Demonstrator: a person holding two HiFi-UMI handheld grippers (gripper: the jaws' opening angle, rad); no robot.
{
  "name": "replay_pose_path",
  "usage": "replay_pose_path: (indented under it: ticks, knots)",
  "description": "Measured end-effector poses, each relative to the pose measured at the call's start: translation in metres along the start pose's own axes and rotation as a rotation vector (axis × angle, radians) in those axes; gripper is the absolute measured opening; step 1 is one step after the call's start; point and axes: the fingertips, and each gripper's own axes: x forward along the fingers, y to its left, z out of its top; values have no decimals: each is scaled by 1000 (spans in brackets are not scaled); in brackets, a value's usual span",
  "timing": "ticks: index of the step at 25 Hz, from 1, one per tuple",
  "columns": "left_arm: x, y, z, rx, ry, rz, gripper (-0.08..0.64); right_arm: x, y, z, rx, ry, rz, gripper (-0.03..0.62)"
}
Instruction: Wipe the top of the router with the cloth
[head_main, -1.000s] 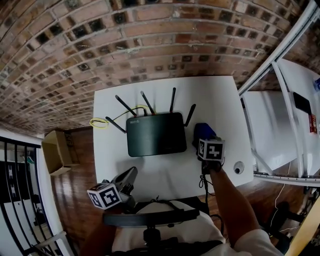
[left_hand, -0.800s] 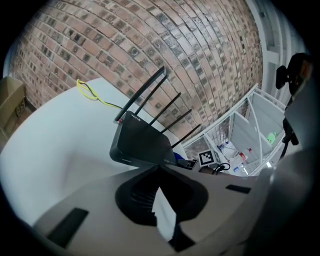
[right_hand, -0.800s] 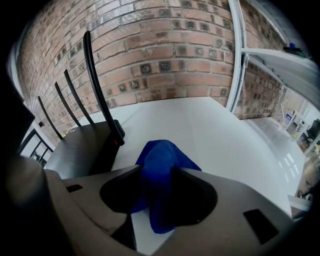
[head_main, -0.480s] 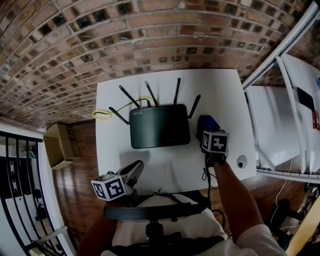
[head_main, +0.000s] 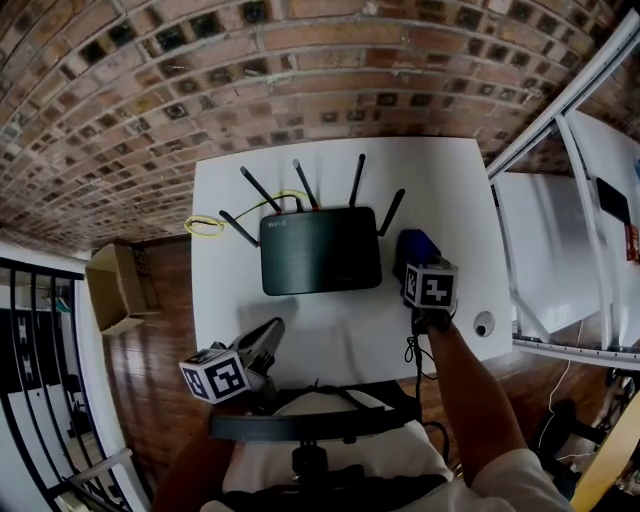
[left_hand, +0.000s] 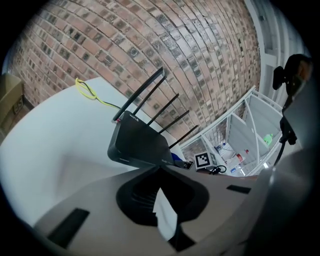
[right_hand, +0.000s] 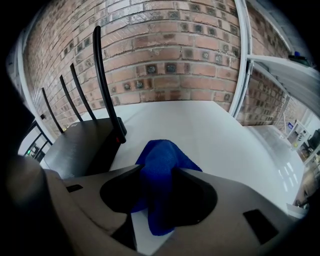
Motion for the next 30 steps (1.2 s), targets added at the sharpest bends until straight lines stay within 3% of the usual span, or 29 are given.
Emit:
replay_pose_path:
  ticks: [3,9,15,19,23,30]
  knots:
    - [2,1,-3,-21,5,10,26,0,1,0,-5,-8,16,202]
    - [22,-17,-21,10,39,32,25,-3,-3,4,-51,-24,72,169]
    - [27,-27,-15,-14,-81,98,25,-18,-5,18,-68,-98,141,132]
    - [18,-37,-3,45,-132,115,25,-33,-1,27,-52,-159,202,132]
    - [15,-50,3,95,-132,69,23,-71,16,46,-89,-264,226,132]
    - [16,-68,7,178,-41,-84,23,-133,45,79,-187,-429,158,130]
